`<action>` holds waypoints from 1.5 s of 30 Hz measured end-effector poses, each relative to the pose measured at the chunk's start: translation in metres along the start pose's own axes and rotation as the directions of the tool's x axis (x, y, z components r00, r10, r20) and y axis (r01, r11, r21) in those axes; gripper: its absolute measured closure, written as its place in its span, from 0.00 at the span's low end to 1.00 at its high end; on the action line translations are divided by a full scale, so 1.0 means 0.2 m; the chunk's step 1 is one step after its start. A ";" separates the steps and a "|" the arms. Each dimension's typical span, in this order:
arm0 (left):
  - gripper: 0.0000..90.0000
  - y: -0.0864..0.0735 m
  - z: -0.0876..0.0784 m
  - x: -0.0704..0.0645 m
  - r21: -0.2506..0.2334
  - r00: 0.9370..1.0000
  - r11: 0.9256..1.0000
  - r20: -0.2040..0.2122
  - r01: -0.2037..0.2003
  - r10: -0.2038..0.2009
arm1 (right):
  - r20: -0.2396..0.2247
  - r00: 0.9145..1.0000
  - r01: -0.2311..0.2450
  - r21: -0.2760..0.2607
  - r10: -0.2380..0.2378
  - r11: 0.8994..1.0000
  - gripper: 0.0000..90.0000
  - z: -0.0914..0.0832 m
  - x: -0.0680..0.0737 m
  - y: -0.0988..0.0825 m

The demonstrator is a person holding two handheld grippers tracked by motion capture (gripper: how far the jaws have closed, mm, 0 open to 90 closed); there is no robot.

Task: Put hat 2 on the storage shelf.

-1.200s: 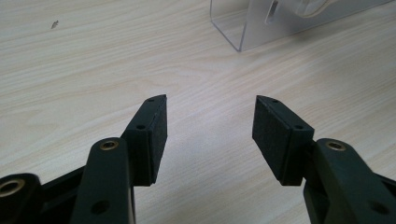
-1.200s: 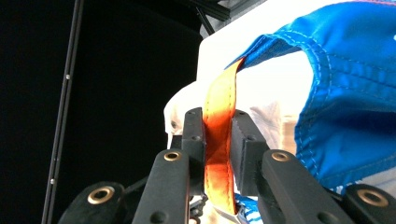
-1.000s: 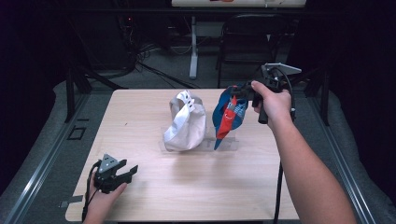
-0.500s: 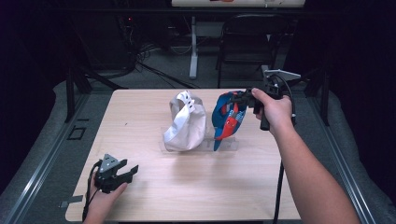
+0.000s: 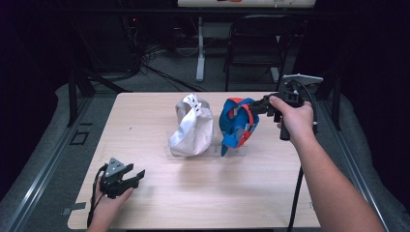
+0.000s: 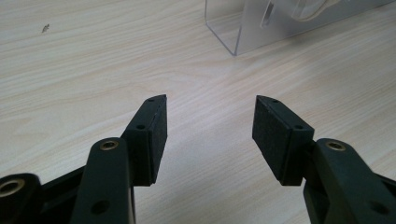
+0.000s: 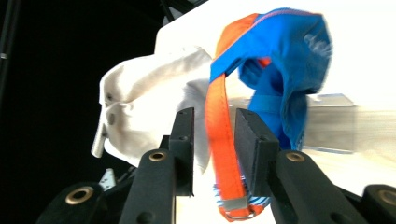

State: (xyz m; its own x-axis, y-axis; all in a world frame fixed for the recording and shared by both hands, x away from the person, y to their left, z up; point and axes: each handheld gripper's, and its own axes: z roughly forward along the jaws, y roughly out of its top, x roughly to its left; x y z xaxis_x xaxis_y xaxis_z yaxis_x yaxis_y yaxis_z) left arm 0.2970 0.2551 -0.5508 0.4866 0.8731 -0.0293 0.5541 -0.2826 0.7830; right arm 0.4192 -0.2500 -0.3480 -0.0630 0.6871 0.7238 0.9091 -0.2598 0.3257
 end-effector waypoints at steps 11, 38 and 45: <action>0.51 0.01 0.03 -0.01 -0.011 1.000 1.000 0.011 0.005 -0.004 | 0.091 0.992 0.095 -0.029 -0.092 0.995 0.66 -0.06 -0.09 -0.11; 0.53 0.01 0.06 -0.01 -0.011 0.999 0.999 -0.006 0.037 -0.037 | 0.072 0.971 0.238 -0.167 -0.229 0.957 0.59 0.05 -0.55 -0.75; 0.54 0.00 0.08 -0.01 -0.003 1.000 1.000 0.005 0.022 -0.022 | 0.111 0.954 0.295 -0.212 -0.277 0.932 0.59 0.06 -0.65 -0.88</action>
State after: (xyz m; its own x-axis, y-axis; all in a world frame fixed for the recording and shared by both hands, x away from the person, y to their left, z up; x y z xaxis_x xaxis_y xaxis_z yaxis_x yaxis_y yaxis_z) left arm 0.3062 0.2464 -0.5614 0.4781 0.8769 -0.0496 0.5626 -0.2624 0.7840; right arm 0.2731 -0.2845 -0.5064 -0.2667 0.8031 0.5329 0.7410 -0.1827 0.6462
